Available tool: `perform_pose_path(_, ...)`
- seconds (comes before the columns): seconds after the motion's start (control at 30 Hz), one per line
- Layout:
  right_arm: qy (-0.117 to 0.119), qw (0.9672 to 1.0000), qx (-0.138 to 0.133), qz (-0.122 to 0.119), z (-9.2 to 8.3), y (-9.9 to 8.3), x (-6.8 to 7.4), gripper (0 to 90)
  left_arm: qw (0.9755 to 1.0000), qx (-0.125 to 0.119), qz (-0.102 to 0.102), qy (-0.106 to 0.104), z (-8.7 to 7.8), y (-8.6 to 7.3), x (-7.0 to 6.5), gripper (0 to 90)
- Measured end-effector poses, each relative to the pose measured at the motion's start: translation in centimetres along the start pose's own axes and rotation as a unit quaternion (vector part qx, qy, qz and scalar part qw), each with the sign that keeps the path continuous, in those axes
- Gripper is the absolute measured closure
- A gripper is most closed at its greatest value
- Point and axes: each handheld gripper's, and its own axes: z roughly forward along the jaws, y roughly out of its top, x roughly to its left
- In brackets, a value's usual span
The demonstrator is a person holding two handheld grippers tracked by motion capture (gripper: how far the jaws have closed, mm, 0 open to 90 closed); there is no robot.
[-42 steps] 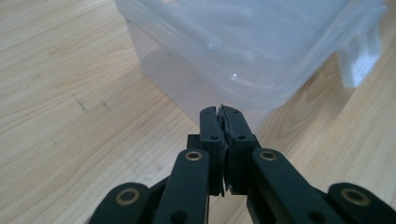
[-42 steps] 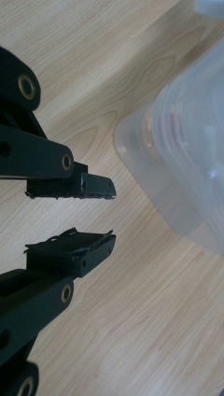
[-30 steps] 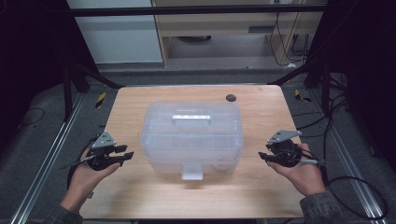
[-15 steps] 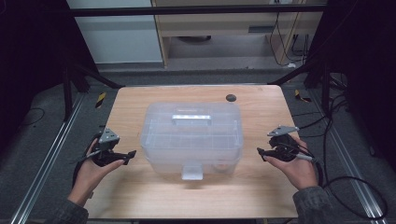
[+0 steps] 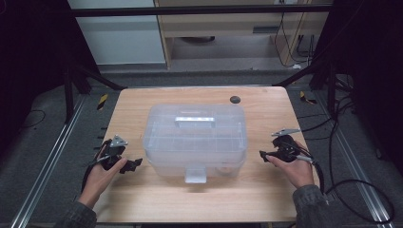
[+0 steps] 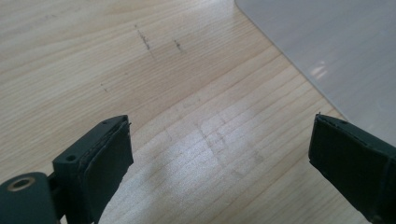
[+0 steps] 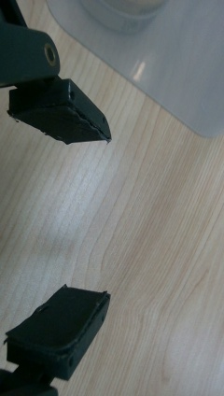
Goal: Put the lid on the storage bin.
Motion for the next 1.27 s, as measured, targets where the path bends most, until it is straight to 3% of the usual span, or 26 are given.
perform_pose_path(0.2,-0.005,0.9998,-0.002,0.021,1.3,-0.4,-0.4,15.4,0.9999,0.011,-0.001,0.006,1.0,-0.5,0.1,5.3)
perform_pose_path(0.33,-0.003,0.9991,-0.014,0.041,2.0,-0.7,-0.7,14.5,0.9998,-0.001,-0.007,0.016,1.2,-0.5,0.0,5.3)
perform_pose_path(0.4,-0.005,0.9985,-0.012,0.054,2.5,-0.9,-0.8,13.8,0.9998,0.003,-0.002,0.021,1.5,-0.6,0.0,5.3)
perform_pose_path(0.57,-0.011,0.9976,-0.008,0.067,3.3,-1.1,-0.8,12.2,0.9997,-0.004,-0.012,0.021,2.0,-0.8,0.1,5.2)
perform_pose_path(0.77,-0.020,0.9975,-0.015,0.066,3.9,-1.1,-0.6,9.8,0.9993,-0.015,-0.032,0.013,2.4,-1.0,0.4,2.5)
perform_pose_path(0.9,-0.034,0.9978,-0.020,0.053,4.3,-1.2,-0.2,4.9,0.9992,-0.023,-0.029,0.012,2.6,-1.1,0.5,0.1)
perform_pose_path(0.97,-0.033,0.9976,-0.023,0.056,4.5,-1.2,-0.1,4.0,0.9987,-0.039,-0.031,0.012,2.8,-1.4,0.6,0.0)
perform_pose_path(1.17,-0.035,0.9965,-0.056,0.052,4.9,-1.7,-0.2,0.4,0.9987,-0.039,-0.031,0.012,2.8,-1.4,0.6,0.0)
perform_pose_path(1.27,-0.036,0.9963,-0.056,0.054,4.9,-1.7,-0.1,0.3,0.9987,-0.039,-0.031,0.012,2.8,-1.4,0.6,0.0)
